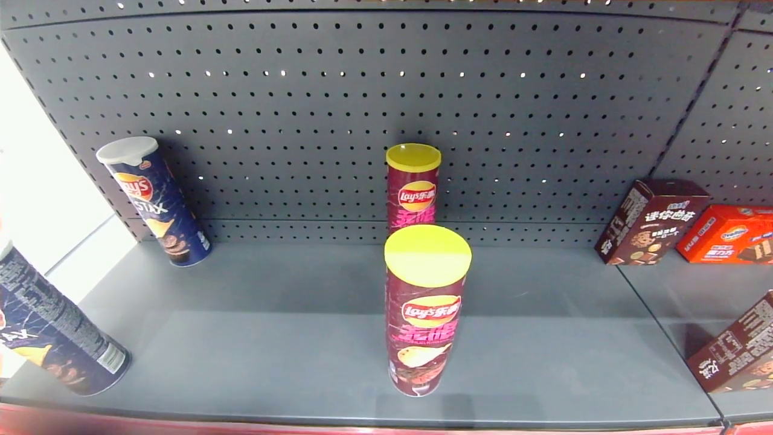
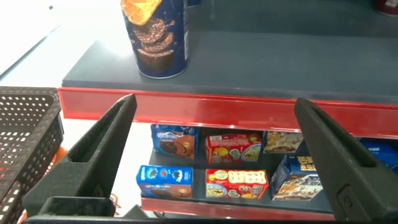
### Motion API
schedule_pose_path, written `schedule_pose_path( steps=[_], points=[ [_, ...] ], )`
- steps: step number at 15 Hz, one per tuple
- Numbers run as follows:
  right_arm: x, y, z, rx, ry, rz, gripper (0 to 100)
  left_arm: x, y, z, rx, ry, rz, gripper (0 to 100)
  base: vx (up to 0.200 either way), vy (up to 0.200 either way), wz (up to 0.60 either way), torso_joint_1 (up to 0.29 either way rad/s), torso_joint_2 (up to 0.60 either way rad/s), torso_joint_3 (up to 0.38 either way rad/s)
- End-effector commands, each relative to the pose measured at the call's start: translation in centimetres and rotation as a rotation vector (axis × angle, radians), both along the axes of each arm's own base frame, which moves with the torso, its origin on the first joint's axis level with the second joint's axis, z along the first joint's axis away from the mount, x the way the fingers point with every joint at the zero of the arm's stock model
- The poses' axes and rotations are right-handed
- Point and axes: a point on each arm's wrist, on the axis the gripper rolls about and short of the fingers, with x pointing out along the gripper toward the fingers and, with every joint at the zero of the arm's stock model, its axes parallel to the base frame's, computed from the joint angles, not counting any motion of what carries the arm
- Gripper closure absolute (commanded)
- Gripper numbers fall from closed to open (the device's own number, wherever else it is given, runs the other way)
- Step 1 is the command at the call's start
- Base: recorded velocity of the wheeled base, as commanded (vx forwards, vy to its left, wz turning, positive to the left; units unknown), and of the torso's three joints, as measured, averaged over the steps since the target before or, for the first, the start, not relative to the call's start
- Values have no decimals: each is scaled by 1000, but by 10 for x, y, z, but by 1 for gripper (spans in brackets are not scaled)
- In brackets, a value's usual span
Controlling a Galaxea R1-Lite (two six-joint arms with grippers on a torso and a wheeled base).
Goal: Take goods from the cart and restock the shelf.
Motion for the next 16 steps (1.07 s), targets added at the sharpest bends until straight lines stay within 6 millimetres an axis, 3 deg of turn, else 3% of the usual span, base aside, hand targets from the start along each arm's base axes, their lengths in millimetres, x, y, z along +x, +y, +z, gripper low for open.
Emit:
schedule_pose_path(
  steps=[1, 16],
  points=[
    [0, 0, 0, 0, 2, 1, 0, 0, 0, 0, -1, -1, 1, 0, 0, 0, 0, 0, 0, 0],
    [0, 0, 0, -2, 2, 2, 0, 0, 0, 0, -1, 0, 1, 0, 0, 0, 0, 0, 0, 0]
  ],
)
